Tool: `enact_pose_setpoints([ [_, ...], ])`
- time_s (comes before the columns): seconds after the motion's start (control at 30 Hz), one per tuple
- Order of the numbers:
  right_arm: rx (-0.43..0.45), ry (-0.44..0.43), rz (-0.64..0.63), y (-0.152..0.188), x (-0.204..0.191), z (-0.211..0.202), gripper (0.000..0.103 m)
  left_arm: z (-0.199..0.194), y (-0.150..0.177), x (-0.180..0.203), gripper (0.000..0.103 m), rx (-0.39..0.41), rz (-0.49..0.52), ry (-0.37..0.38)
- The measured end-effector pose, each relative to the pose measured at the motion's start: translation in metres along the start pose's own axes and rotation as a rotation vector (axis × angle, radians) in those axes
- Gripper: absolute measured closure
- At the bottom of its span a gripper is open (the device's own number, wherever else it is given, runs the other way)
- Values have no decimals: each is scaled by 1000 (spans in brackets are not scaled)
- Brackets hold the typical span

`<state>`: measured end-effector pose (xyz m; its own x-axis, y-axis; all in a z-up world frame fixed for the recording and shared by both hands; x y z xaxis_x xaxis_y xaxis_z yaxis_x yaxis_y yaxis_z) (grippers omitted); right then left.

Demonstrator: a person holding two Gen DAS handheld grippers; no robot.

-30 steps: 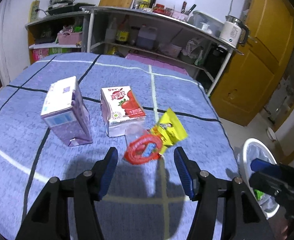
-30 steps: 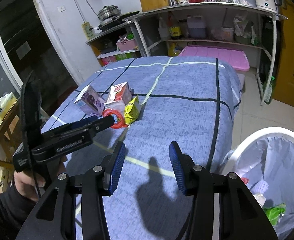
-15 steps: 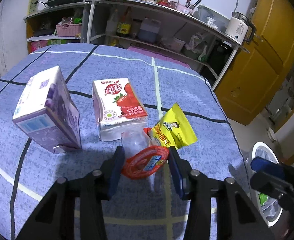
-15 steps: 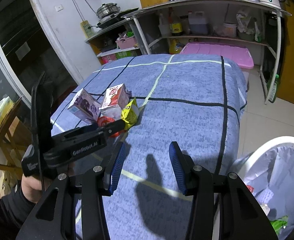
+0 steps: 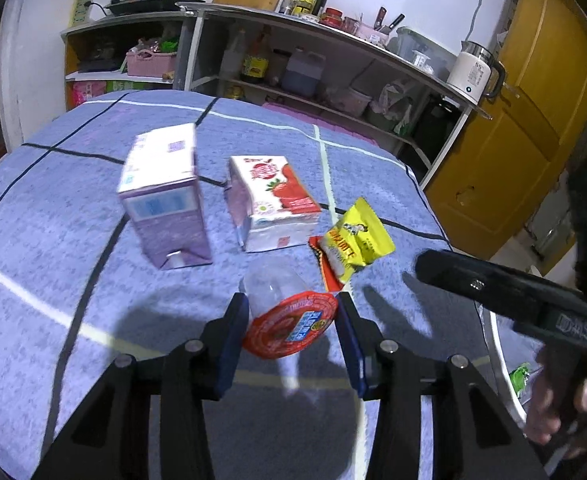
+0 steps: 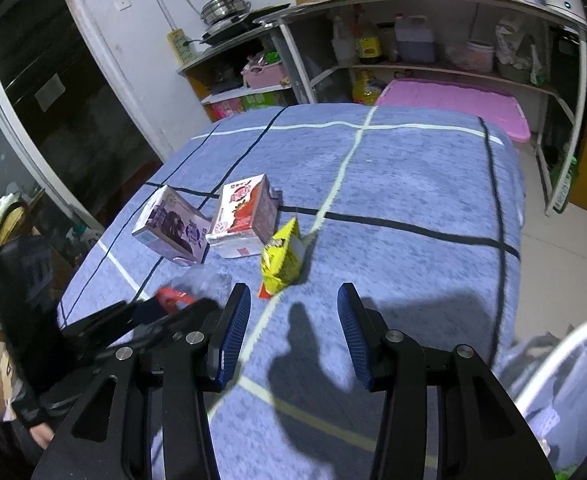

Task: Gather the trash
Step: 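Grasp the red ring lid with the left gripper while the right gripper grasps the yellow packet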

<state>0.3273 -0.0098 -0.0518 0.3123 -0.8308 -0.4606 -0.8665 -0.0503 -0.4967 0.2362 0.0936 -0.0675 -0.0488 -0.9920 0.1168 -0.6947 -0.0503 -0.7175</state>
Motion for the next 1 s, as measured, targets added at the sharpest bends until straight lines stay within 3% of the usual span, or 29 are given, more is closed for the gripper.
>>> enact_pose_setpoints([
  [0.4,-57,36,-3,-15,-8,52,57,-7,11,-20,57,14,-32,11],
  [0.5,-59,38,4,-16,-7,57,74,-6,13,-22,57,14,-33,19],
  [0.73,-29,46,-23,-11,-13,46,80,-10,13,-19,57,19,-22,12],
  [1.0,18,29,-26,7,-11,6,81,-25,13,3,57,29,13,9],
])
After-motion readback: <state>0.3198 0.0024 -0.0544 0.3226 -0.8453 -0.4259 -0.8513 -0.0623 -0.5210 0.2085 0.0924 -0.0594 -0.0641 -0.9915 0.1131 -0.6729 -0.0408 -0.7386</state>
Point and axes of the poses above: each gripper's, at about its wrist camera, not at the fingertips, and z roughly the way its jaws point, x to its right, y to its underside, the point moved 4 cm from there along z, roughly the way its jaws point, and after that the axes turned 15 degrees about z, right-handed, at the moved point
